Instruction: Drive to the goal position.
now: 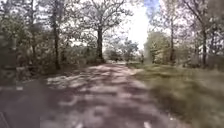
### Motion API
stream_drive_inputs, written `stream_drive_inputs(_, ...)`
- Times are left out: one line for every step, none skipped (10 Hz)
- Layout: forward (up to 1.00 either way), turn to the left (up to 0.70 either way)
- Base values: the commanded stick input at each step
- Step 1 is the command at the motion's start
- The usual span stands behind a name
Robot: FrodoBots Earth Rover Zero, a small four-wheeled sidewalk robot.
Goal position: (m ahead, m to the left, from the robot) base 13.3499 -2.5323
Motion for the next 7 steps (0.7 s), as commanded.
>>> stream_drive_inputs(1.0,0.0)
stream_drive_inputs(1.0,0.0)
stream_drive_inputs(1.0,0.0)
stream_drive_inputs(1.0,0.0)
stream_drive_inputs(1.0,0.0)
stream_drive_inputs(1.0,0.0)
stream_drive_inputs(1.0,0.0)
